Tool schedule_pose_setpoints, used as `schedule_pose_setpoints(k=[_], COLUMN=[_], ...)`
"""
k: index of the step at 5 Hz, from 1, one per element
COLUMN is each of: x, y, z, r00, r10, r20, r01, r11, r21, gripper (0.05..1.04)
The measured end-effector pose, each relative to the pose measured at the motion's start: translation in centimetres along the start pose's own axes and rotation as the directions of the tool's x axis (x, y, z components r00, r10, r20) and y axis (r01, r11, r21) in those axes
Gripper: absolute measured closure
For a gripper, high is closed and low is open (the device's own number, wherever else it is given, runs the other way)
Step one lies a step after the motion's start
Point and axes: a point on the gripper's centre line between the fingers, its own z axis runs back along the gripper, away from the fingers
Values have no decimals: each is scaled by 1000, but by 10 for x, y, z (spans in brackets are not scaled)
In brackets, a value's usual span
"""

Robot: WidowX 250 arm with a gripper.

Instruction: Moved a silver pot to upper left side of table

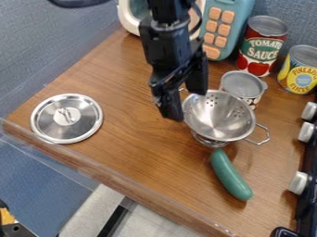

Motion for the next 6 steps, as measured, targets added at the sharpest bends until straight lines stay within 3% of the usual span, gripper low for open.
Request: schedule_pose_setpoints(k=[2,4,5,6], x=[-8,-20,-19,-19], y=[8,5,3,2], z=[-13,-44,-52,-54], r00=[998,993,990,990], r10=[-59,-115,-127,-129], r20=[8,27,60,62], r01=[59,114,126,128], r11=[998,993,992,992], r21=[12,24,20,16], gripper=[83,133,417,708])
